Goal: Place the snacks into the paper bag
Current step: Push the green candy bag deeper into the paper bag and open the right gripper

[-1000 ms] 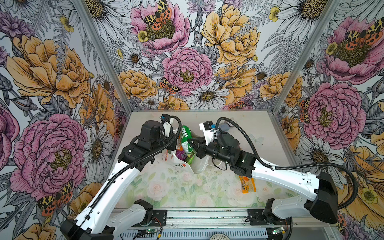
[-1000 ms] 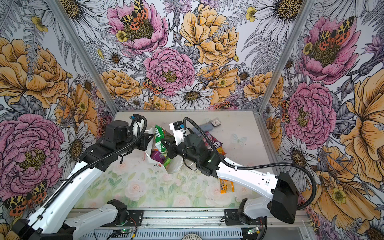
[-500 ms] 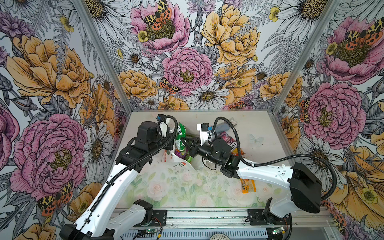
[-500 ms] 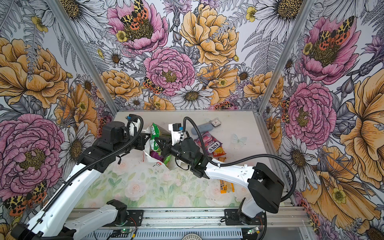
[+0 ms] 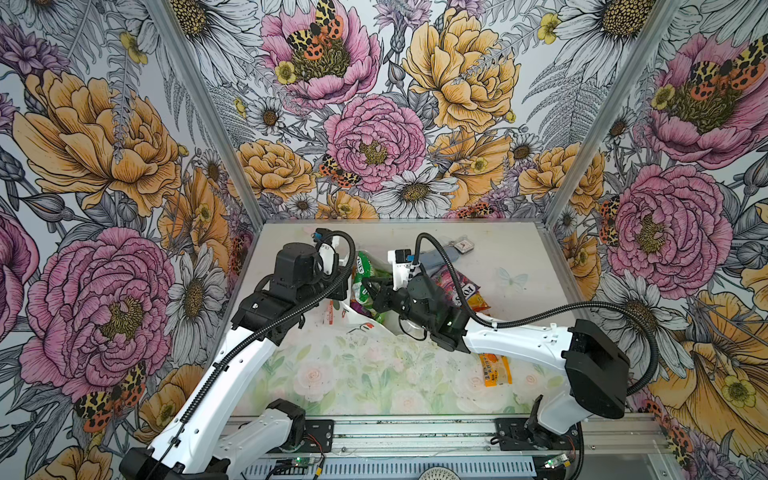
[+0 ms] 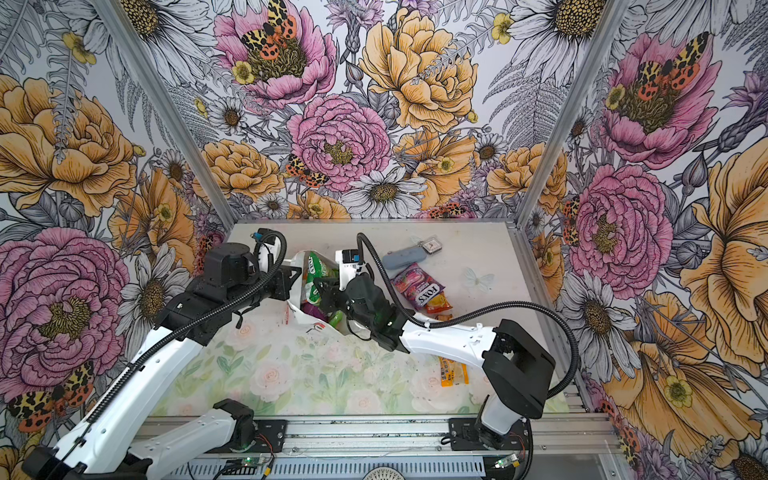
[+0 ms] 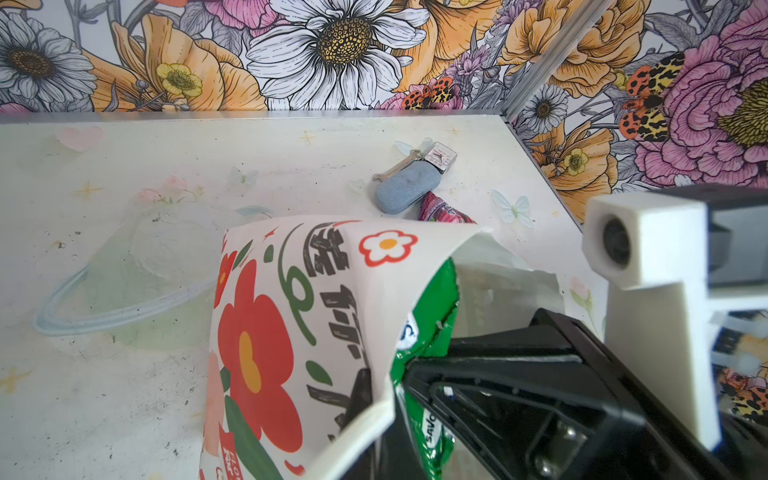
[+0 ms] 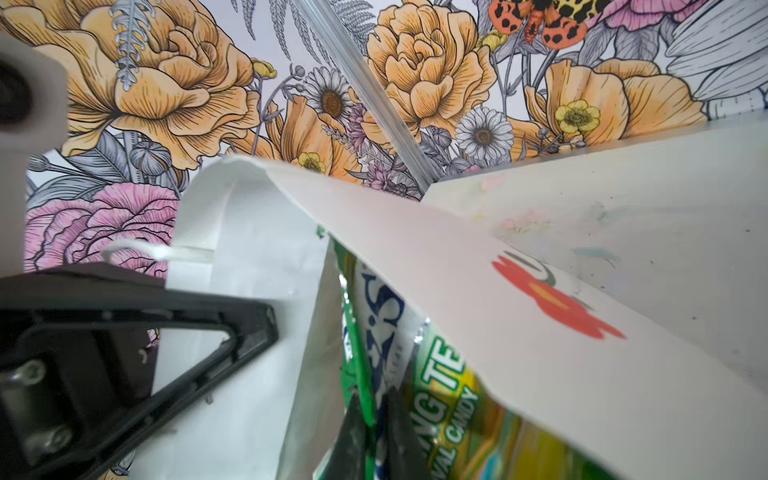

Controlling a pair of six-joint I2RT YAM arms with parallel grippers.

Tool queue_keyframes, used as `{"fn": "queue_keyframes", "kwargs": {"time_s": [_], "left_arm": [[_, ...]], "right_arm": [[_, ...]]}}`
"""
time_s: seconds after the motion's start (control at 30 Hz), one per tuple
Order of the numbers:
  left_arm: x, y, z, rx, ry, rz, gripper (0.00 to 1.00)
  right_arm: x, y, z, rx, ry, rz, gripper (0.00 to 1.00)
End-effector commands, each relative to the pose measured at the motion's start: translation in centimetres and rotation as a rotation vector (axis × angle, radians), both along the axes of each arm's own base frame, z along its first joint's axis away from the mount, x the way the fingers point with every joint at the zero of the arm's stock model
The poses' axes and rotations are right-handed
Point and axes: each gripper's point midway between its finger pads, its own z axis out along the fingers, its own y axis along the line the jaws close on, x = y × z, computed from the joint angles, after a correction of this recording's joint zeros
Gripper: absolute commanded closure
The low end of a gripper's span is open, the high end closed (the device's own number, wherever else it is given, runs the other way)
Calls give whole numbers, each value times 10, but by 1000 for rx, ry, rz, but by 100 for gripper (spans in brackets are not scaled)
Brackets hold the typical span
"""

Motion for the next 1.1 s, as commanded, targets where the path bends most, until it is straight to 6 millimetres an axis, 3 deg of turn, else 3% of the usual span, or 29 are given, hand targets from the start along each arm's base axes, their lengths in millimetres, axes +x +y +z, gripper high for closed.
{"fn": "queue_keyframes", "kwargs": {"time_s": [0.0,0.1,0.33,0.5,0.6,0.77,1.07], "left_arm": [[3,-5,40,-75,-139,-16,100],[2,-5,40,-75,-139,-18,100],[2,-5,40,-71,-141,-18,100],[3,-3,39,-66,-140,-5,100],[6,1,38,-57,-141,20,100],[11,9,36,-54,-132,61,100],[19,25,26,7,-108,136,100]], "right_arm": [[10,5,-11,-57,47,-46,100],[15,16,-15,-71,81,-51,100],[32,25,-47,-207,178,-158,100],[33,36,-41,-211,166,-126,94],[30,39,-32,-203,152,-97,84],[25,34,-18,-201,131,-80,70],[21,26,8,-206,103,-68,57]]}}
